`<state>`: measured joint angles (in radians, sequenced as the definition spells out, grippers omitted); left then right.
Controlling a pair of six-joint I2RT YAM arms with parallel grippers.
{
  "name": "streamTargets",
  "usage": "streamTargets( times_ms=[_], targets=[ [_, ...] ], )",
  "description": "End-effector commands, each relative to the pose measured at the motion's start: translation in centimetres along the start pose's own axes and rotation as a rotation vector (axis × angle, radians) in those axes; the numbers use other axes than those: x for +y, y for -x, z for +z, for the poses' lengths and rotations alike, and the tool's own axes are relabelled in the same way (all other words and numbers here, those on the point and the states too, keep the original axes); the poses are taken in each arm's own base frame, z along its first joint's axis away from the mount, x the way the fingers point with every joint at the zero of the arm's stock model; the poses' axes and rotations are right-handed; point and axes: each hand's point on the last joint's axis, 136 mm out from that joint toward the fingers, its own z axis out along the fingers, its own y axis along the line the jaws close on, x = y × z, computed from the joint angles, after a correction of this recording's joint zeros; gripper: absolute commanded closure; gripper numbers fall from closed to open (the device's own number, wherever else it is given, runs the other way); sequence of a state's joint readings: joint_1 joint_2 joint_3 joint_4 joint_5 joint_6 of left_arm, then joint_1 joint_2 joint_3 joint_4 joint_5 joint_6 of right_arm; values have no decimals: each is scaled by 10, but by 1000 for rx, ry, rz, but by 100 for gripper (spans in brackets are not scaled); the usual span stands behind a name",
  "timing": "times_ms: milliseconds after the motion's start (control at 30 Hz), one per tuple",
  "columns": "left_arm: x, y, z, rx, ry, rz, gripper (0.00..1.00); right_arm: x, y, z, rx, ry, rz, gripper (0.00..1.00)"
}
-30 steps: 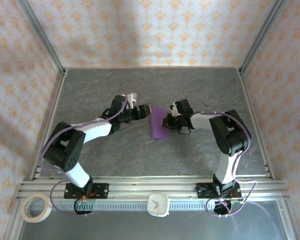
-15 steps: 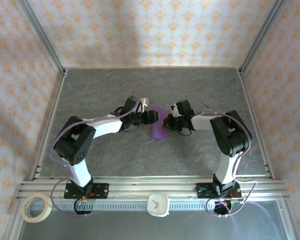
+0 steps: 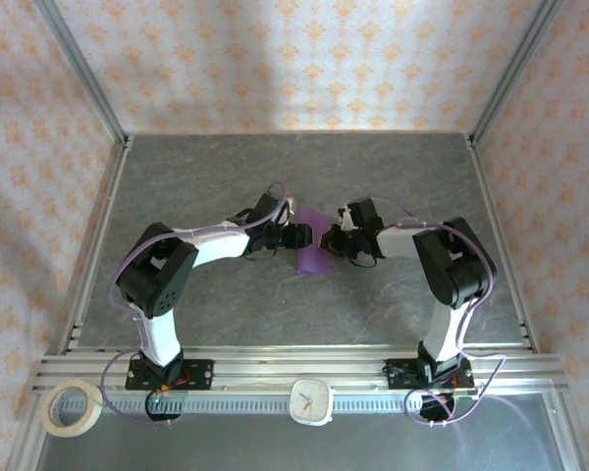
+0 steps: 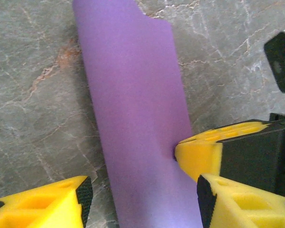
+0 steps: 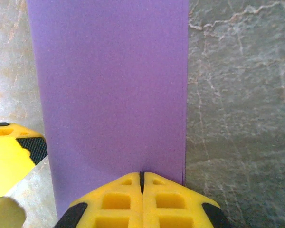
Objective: Fold a paper plane with a square sheet of paper (pick it up from the middle)
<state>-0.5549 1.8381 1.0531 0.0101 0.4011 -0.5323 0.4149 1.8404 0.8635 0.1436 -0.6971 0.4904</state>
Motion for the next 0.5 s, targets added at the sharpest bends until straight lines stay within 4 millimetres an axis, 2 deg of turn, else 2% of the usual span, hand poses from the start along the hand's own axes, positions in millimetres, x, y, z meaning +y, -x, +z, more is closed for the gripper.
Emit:
streamTargets(
  times_ms=[0,267,300,467],
  targets=[
    [4,8,1,-23,54,22,36,-44,-37,4,101,-137,106,99],
    [5,12,12,3,70,39,34,-43,-36,3,99,-135,107,98],
    [11,5,22,30,80,37,34,-43,-36,3,100,-134,107,98],
    [19,-2,30,60,105,43,36,-41,-35,4,100,-123,112,96]
  ],
)
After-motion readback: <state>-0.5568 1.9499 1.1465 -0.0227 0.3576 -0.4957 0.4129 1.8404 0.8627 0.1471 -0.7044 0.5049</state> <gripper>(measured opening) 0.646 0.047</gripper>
